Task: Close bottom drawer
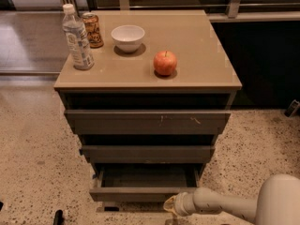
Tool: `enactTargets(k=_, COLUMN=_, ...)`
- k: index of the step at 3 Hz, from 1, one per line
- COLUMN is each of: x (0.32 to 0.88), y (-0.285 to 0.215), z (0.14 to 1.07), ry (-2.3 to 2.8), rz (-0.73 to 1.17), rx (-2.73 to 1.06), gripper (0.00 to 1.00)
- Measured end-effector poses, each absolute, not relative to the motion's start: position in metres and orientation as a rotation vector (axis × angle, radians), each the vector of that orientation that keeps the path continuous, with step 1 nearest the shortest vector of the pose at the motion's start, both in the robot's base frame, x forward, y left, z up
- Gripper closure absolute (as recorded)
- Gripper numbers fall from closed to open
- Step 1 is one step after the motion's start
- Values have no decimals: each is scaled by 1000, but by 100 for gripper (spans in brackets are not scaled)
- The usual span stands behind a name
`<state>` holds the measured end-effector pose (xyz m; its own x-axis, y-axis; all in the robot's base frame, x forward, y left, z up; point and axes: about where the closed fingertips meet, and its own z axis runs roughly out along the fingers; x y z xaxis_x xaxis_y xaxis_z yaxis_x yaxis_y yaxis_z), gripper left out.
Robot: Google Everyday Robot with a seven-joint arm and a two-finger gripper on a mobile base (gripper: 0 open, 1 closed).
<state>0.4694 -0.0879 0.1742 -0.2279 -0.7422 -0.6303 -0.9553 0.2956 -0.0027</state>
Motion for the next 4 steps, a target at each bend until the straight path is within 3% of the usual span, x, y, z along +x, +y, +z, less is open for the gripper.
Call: enactTargets(k=4, x=526, y=-75, z=144, ry=1845, rz=381, rx=-1459, gripper=100)
